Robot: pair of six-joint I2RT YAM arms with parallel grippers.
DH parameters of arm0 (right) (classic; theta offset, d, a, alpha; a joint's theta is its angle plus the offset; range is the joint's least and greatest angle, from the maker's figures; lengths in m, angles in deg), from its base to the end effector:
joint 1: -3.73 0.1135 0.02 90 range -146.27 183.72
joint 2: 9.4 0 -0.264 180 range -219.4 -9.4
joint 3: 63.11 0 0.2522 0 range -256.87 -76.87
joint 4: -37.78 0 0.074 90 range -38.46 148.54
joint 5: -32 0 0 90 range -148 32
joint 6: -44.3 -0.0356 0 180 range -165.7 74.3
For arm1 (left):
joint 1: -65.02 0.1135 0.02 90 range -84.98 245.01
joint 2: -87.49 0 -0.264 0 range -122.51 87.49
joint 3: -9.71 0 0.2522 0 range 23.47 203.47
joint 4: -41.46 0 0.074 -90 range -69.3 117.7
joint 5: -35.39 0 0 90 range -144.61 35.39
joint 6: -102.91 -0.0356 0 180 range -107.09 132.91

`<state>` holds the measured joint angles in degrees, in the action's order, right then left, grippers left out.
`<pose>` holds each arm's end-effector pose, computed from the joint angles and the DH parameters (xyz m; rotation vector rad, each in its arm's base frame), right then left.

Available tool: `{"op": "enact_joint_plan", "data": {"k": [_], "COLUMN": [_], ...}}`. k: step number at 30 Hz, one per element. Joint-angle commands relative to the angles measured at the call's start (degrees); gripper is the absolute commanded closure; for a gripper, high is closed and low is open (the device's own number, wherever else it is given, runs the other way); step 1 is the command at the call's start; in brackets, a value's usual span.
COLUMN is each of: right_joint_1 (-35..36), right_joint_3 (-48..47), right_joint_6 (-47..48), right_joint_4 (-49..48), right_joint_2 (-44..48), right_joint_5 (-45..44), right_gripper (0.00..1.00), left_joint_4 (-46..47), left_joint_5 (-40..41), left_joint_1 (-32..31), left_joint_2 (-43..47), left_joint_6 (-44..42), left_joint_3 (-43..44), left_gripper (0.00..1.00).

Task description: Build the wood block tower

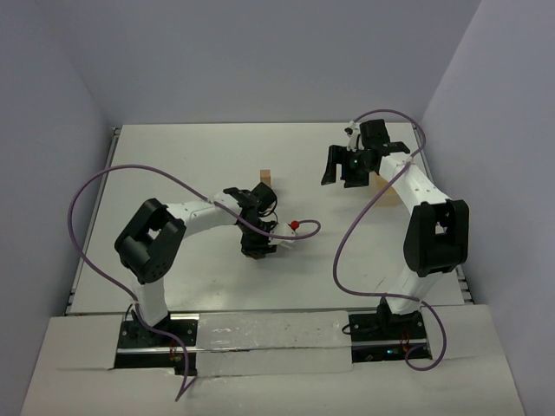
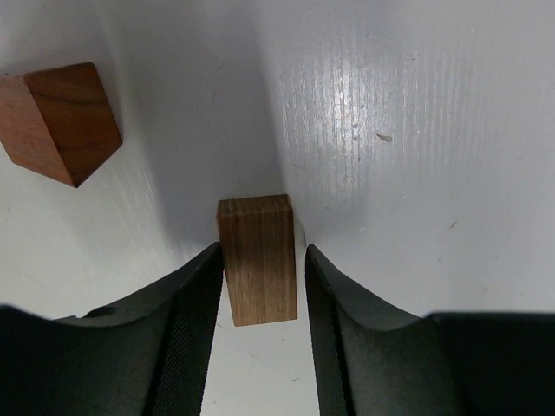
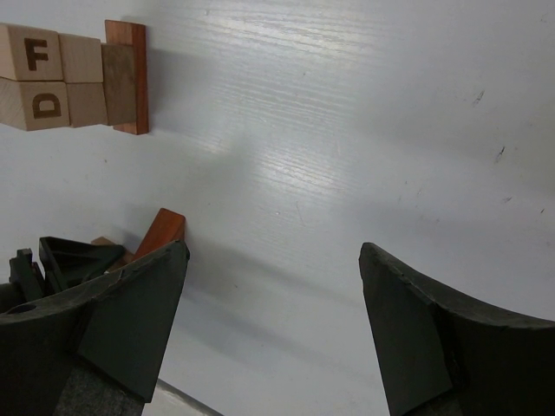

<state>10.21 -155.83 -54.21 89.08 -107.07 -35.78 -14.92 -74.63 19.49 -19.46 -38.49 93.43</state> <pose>0.3621 0.0547 0.2644 -0.1065 2.5479 0.5964 0.2352 -0.2569 0.1609 2.2037 1.8898 -0.4982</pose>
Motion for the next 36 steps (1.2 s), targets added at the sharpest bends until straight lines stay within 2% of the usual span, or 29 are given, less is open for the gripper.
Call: {"op": "enact_joint_plan", "data": {"k": [1, 4, 7, 10, 14, 15, 21, 23, 26, 28, 30, 36], "right_joint_1": [-0.4, -0.4, -0.5, -0.4, -0.5, -0.5, -0.4, -0.4, -0.4, -0.4, -0.4, -0.4], "right_joint_3": [-2.3, -2.5, -2.4, -1.4, -1.7, -1.8, -1.8, -2.1, -2.7, -3.1, -3.5, -4.0], "right_joint_6": [-0.4, -0.4, -0.3, -0.2, -1.0, -1.1, -1.4, -1.7, -1.9, -2.0, -2.1, -2.2], "right_joint_4": [-0.5, -0.4, -0.4, -1.0, -0.8, -0.8, -0.9, -0.8, -0.5, -0.4, -0.4, -0.3], "right_joint_2": [-0.2, -0.5, -0.2, 0.8, 1.2, 1.2, 1.8, 1.5, 1.0, 0.9, 0.7, -0.2], "right_joint_5": [0.9, 1.2, 1.0, 0.6, 0.5, 0.5, -0.3, -0.9, -1.3, -1.8, -2.3, -3.0], "right_gripper": [0.13, 0.13, 0.13, 0.13, 0.13, 0.13, 0.13, 0.13, 0.13, 0.13, 0.13, 0.13], "left_joint_4": [3.0, 4.0, 5.0, 4.9, 6.0, 6.4, 9.0, 9.9, 9.0, 8.9, 7.3, -6.5], "left_joint_5": [0.4, 1.4, 2.0, 1.6, 0.3, -0.1, 2.0, 7.4, 20.0, 25.3, 28.8, 34.1], "left_joint_1": [-0.4, -0.4, -0.4, -0.5, -1.0, -1.1, -1.6, -1.7, -1.8, -1.9, -1.9, -0.1], "left_joint_2": [-0.2, -0.2, 0.2, 1.3, 5.7, 7.0, 13.1, 13.7, 12.1, 11.0, 8.5, -5.1], "left_joint_6": [1.1, 2.3, 4.1, 7.6, 14.6, 16.5, 34.4, 44.4, 62.8, 66.7, 70.3, 77.8], "left_joint_3": [-1.0, -1.5, -1.7, -0.5, 1.2, 1.8, 7.9, 11.6, 18.6, 20.9, 27.2, 45.8], "left_gripper": [0.52, 0.54, 0.62, 0.74, 0.97, 1.0, 1.0, 1.0, 1.0, 1.0, 1.0, 1.0]}}
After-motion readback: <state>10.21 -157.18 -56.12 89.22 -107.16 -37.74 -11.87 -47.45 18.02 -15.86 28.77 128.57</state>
